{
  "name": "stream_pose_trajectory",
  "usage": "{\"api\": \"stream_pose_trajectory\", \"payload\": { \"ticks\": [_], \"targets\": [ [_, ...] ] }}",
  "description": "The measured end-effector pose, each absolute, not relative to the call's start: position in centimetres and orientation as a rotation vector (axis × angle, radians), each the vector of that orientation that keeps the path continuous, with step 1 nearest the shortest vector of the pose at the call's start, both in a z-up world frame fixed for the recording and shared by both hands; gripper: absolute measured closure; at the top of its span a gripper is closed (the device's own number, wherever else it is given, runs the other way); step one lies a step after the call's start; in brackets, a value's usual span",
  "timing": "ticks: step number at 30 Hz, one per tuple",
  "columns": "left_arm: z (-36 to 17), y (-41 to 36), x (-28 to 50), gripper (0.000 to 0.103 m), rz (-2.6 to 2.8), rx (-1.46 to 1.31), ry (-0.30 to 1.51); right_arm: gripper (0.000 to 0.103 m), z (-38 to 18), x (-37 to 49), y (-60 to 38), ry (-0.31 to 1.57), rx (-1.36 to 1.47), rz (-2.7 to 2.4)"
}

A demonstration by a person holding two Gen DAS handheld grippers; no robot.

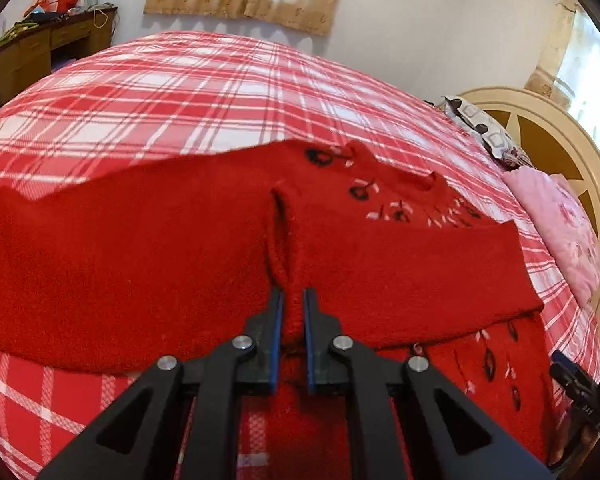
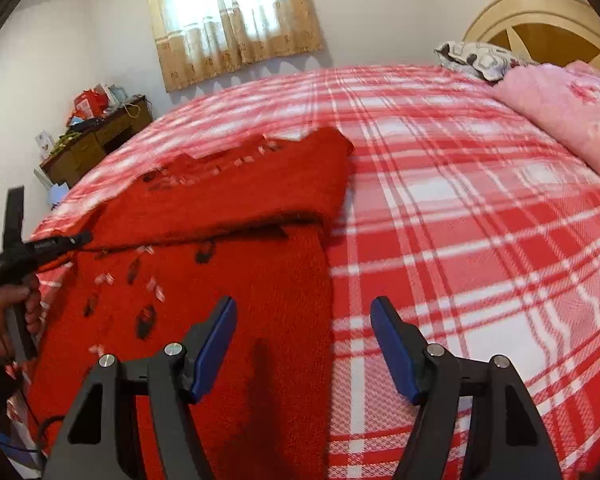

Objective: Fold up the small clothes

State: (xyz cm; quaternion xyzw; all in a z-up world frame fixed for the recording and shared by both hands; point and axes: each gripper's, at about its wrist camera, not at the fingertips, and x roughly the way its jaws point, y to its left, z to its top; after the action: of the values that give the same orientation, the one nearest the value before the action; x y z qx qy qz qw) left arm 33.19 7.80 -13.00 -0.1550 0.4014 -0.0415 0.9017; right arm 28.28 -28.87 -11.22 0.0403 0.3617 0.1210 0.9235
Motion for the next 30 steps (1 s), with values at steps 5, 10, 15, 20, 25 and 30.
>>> {"api": "stream_pose_trajectory", "payload": {
  "ticks": [5, 10, 15, 20, 25, 30],
  "targets": [
    [-12.6, 7.7, 32.5, 0.093, -0.076, -0.313, 0.798, 0.033, -8.8, 32.4, -26.4, 0.748, 0.078, 0.357],
    [-12.5, 7.8, 32.3, 0.093, -0.083, -0.313, 0.790, 0.033, -11.0, 37.9, -24.0, 0.858, 0.053, 0.375],
    [-13.3, 8.2, 32.2, 0.085, -0.072, -0.325, 0.796, 0.033, -13.1, 37.9, -23.0, 0.950, -0.064, 0.328],
    [-13.4, 9.2, 32.0, 0.079, -0.076, -0.356, 0.787, 0.032, -13.2, 36.0, -22.3, 0.969, -0.135, 0.346],
    [-13.2, 9.0, 31.0, 0.056, -0.065, -0.315, 0.765, 0.030, -14.2, 34.7, -22.4, 0.908, -0.150, 0.310],
    [-13.3, 9.5, 29.7, 0.038, -0.055, -0.295, 0.754, 0.030, -12.0, 33.7, -20.7, 0.917, -0.175, 0.356]
  ]
}}
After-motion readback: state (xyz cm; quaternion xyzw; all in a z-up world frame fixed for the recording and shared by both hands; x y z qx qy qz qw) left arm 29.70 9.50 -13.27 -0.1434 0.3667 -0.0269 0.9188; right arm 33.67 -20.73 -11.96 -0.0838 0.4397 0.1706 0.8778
